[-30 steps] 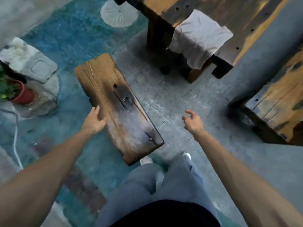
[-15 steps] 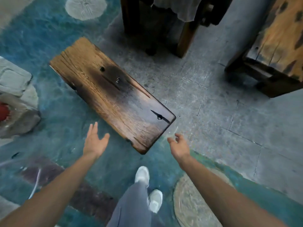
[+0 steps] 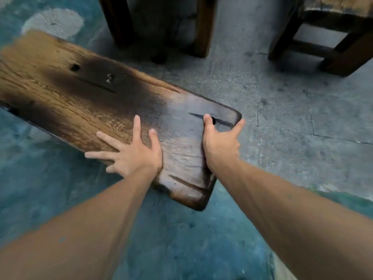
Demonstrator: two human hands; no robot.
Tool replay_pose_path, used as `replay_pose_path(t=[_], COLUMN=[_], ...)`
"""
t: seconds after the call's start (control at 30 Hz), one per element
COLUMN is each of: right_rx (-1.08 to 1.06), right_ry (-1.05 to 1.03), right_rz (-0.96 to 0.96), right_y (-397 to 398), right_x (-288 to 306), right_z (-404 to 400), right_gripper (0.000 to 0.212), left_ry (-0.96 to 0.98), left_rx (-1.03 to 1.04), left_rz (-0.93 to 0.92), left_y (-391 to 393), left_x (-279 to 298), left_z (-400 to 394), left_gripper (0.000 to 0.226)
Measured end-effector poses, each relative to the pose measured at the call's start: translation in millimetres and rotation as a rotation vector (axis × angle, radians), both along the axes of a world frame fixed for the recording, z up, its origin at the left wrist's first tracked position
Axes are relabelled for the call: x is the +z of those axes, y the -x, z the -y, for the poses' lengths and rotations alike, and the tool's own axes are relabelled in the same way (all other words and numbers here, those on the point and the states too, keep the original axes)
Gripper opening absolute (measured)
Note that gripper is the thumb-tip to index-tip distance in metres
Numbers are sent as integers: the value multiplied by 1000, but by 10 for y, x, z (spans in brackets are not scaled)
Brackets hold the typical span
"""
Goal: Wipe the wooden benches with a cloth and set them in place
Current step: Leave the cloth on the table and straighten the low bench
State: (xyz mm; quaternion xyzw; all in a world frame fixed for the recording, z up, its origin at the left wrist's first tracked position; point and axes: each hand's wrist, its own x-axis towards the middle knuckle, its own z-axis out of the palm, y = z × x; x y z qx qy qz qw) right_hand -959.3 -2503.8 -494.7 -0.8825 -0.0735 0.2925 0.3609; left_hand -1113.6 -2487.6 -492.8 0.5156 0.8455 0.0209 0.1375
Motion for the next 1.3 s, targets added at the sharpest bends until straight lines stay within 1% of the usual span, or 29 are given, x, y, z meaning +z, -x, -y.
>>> replay_pose_path(t=[0.07, 0.13, 0.17, 0.23, 0.3, 0.43, 0.5, 0.67, 0.8, 0.87, 1.03, 1.13, 1.3], right_rx=[-5, -40, -59, -100, -117, -94, -106, -109, -83, -61, 50, 125, 181], right_ry=[-23, -55, -69, -115, -115, -55, -16, 54, 104, 124, 75, 55, 98], right_rz=[27, 7, 7, 7, 23, 100, 151, 196, 206, 201, 265, 295, 293], right_y=[-56, -71, -79, -80, -71, -56, -77, -86, -112, -159, -509, -764, -965], right_x=[-10, -43, -68, -63, -57, -26, -25, -55, -33, -17, 57, 89, 91], right_z=[-8, -78, -75, -75, -112, -166, -205, -247, -273, -316, -720, -1020, -1294], right_gripper=[115, 114, 111, 104, 101, 96, 97, 93, 90, 87, 77, 79, 82], left_ry=[-65, -53, -33, -67, -74, -41, -68, -50, -23, -16, -76, -70, -74], left_rx=[-13, -39, -31, -26, -23, -38, -44, -28, -9, -5, 48, 85, 156], left_rz=[25, -18, 1, 35, 28, 33, 48, 19, -15, 0, 58, 86, 79], left_y=[31, 39, 32, 18, 12, 0, -25, -22, -61, -104, -483, -768, -997], left_x=[-53, -76, -61, -70, -105, 0, -52, -74, -47, -31, -34, -7, -64], left_z=[-13, -50, -43, -38, -50, -47, -67, -65, -88, -123, -418, -672, -876], left_gripper=[64, 64, 64, 64, 65, 64, 64, 65, 67, 67, 66, 66, 67])
